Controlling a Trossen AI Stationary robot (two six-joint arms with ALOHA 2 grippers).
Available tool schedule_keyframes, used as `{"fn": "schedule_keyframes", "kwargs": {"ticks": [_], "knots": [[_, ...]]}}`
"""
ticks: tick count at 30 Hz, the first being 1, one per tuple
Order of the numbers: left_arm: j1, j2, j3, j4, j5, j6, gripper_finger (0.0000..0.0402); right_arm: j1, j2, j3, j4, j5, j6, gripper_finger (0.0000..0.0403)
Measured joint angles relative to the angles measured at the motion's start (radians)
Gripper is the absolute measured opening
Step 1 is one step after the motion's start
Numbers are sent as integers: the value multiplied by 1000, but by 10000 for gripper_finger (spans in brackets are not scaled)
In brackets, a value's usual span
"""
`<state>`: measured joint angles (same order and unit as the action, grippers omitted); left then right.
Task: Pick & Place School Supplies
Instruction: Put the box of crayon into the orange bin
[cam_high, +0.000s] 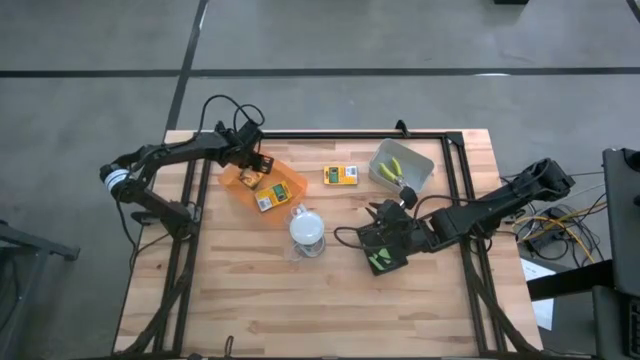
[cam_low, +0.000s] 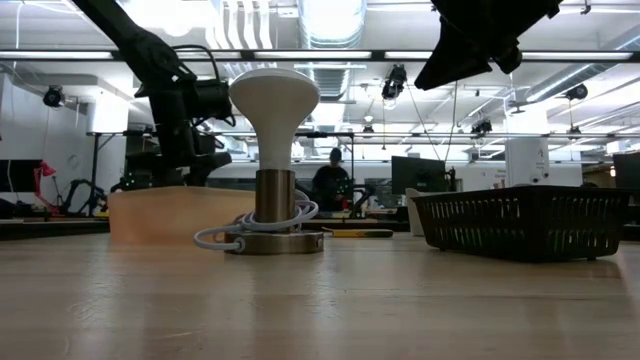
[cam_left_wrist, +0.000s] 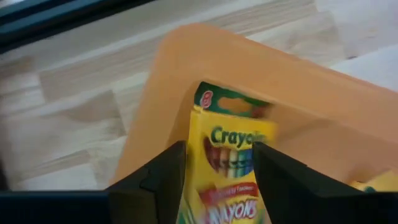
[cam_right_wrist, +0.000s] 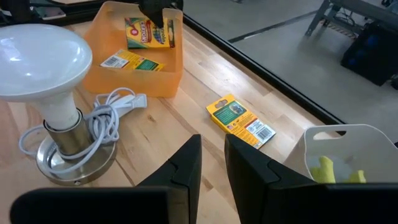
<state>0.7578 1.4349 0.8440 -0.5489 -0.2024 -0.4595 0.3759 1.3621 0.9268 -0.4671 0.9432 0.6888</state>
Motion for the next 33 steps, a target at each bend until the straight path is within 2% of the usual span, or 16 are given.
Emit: {"fn": "schedule_keyframes", "kwargs": {"ticks": [8,12,15,19,23,26,29,33], "knots": [[1,0,1,10,-41,0,193,0,0,0,0,0,0,68],[2,0,14,8,26,6,193,0,0,0,0,0,0,68],[2,0,49,-2,155,35,193,0,0,0,0,0,0,68],[19,0,138,-60,435,115,193,0,0,0,1,-1,26,68],[37,-1,266,-95,699,19,193,-2,0,0,3,-2,92,68],[25,-1,358,-76,742,-77,193,-19,0,0,4,-2,148,68],[20,-1,423,-31,750,-57,193,-62,0,0,5,-13,221,68],[22,0,481,49,758,4,193,-154,0,0,24,-131,257,68]]}}
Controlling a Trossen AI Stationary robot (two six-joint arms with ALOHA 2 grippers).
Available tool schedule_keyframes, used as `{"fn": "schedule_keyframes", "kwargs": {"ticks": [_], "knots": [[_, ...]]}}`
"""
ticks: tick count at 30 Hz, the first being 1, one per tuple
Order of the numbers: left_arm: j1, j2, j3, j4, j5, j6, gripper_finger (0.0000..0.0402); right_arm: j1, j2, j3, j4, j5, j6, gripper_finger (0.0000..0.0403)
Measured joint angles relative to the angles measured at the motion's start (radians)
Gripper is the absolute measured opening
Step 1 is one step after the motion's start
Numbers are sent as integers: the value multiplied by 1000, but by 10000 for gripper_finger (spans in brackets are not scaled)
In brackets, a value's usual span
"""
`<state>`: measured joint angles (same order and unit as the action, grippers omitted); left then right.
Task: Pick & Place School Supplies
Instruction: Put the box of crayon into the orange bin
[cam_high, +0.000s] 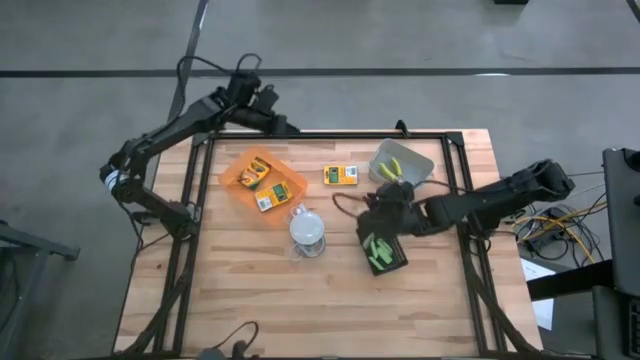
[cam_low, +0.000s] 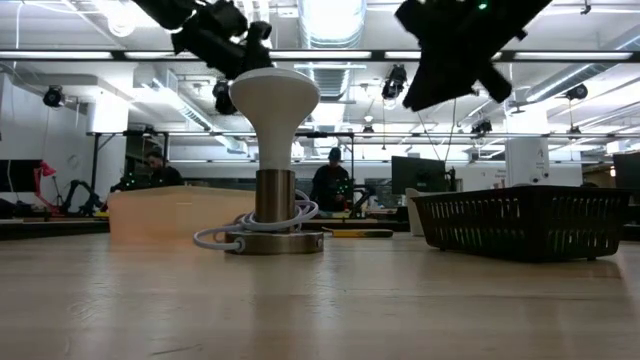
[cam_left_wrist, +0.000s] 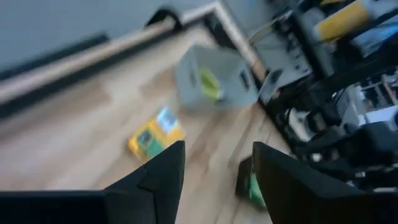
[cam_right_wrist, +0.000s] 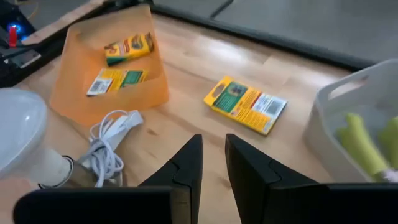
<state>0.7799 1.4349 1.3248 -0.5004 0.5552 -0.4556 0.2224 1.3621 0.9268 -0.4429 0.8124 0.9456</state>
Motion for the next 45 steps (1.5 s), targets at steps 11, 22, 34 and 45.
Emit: {"fn": "schedule_keyframes", "kwargs": {"ticks": [11,22,34,45], "knots": [[2,7,-12,79,2,77,193,-295,1,0,99,-235,-5,68],[-55,228,-3,219,109,-208,193,-504,1,0,140,-323,-255,68],[-90,436,52,283,198,-378,193,-594,-1,0,205,-316,-486,68],[-92,531,62,272,150,-394,178,-599,-1,0,283,-373,-561,68]]}}
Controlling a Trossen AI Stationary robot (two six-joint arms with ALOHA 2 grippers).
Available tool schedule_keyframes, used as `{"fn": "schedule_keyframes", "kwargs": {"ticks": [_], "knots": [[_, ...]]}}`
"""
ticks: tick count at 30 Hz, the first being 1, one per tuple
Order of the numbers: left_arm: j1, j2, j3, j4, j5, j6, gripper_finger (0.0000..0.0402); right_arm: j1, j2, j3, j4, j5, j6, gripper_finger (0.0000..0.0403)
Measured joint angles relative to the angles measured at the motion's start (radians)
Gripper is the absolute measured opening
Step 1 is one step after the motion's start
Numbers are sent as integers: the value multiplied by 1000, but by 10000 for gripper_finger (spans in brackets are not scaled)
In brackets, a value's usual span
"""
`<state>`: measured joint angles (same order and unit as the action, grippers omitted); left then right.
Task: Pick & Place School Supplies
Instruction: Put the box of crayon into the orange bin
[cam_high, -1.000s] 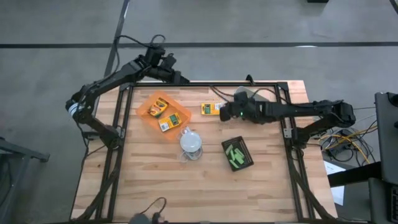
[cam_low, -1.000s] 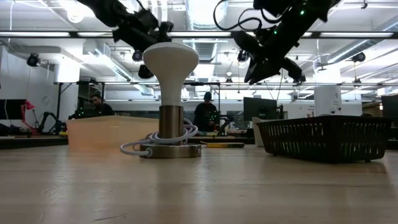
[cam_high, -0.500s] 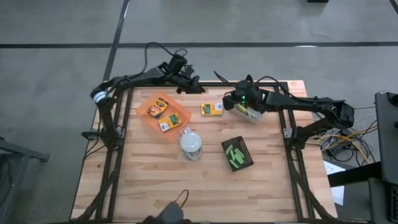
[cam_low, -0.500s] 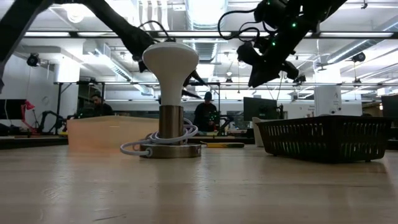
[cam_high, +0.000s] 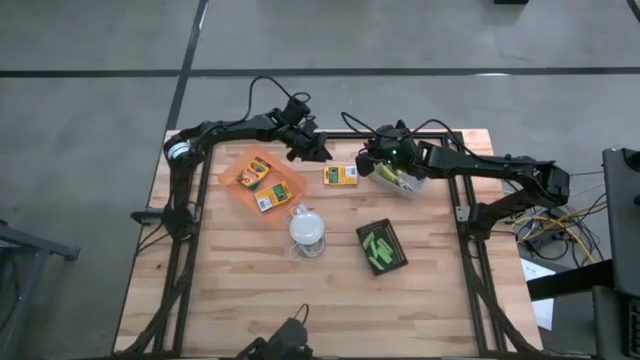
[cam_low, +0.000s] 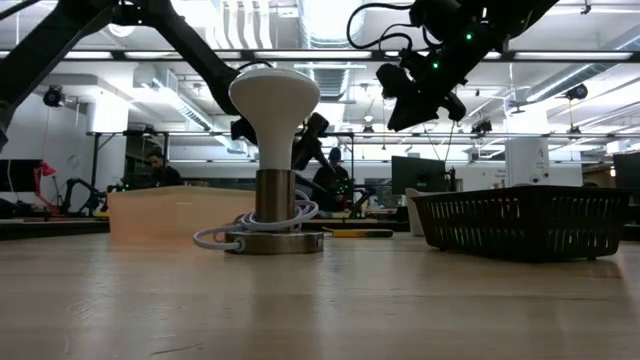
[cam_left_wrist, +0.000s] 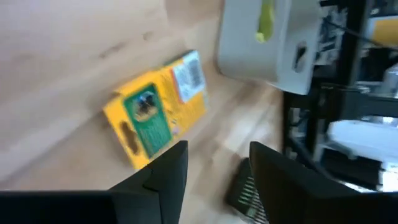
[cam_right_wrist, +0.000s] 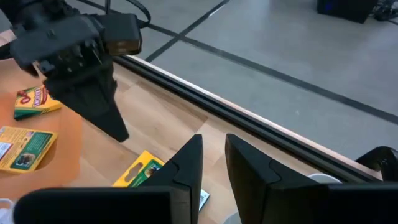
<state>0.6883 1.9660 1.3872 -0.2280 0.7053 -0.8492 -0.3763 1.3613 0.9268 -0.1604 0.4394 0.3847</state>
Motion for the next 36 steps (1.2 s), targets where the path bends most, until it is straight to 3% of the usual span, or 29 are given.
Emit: {"fn": "schedule_keyframes", "kwargs": {"ticks": [5,14,20,30,36], "knots": [[-2,6,1,-13,-73,128,162,0,0,0,2,1,0,68],[-30,6,8,-96,-167,161,154,0,0,0,-1,3,-4,68],[-34,-3,33,-96,-158,143,154,0,0,0,-5,4,-3,68],[-34,-5,81,-93,-54,144,154,0,0,0,-5,4,0,68],[-34,-5,81,-98,-43,60,154,0,0,0,-6,4,0,68]]}}
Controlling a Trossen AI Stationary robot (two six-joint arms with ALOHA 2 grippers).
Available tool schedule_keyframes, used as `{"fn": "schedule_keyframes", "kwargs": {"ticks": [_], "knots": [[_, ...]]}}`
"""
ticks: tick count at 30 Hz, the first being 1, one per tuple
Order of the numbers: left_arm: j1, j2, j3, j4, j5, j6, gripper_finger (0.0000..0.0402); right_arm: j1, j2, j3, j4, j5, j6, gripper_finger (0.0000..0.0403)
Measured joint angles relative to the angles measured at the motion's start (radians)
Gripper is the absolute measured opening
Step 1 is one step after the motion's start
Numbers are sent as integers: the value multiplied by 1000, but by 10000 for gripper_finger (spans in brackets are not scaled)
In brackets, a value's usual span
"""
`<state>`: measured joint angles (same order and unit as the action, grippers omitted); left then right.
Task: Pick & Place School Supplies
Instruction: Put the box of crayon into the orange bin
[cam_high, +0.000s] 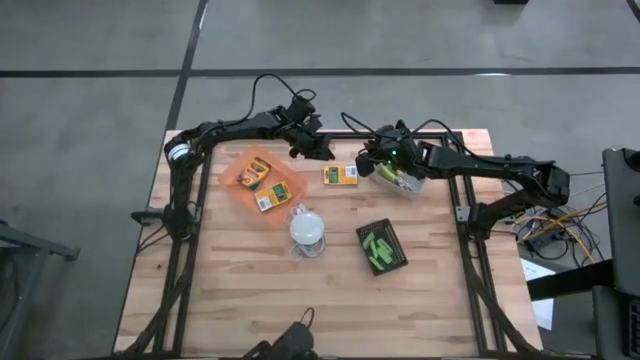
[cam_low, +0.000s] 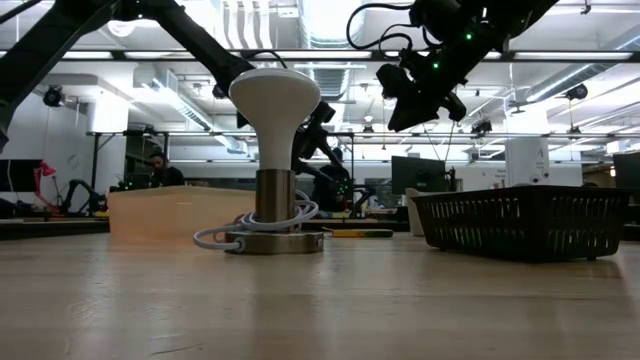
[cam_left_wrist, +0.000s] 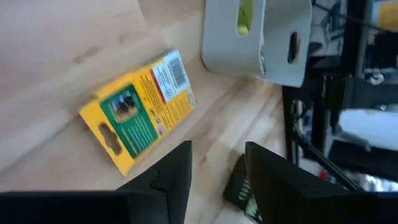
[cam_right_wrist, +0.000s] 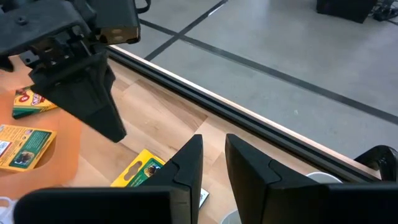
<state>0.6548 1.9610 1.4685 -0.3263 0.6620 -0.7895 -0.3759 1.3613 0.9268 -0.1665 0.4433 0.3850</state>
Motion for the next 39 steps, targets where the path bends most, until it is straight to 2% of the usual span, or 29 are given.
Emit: {"fn": "schedule_keyframes", "kwargs": {"ticks": [3,6,11,16,21,27,34,39], "knots": [[-1,0,0,-14,33,39,154,0,0,0,0,0,0,68],[-2,0,0,-11,18,108,154,0,0,0,0,0,0,68],[-2,0,-1,-10,5,131,154,0,0,0,0,0,0,68],[-15,-2,-1,-31,-69,138,154,0,0,0,0,0,0,68],[-15,-2,10,-52,-85,119,154,0,0,0,0,0,0,68],[-33,-2,99,-159,-209,129,154,0,0,0,0,0,0,68],[-77,-4,180,-319,-470,108,163,0,0,0,0,0,0,68],[-108,23,180,-309,-506,45,170,0,0,0,0,0,0,68]]}}
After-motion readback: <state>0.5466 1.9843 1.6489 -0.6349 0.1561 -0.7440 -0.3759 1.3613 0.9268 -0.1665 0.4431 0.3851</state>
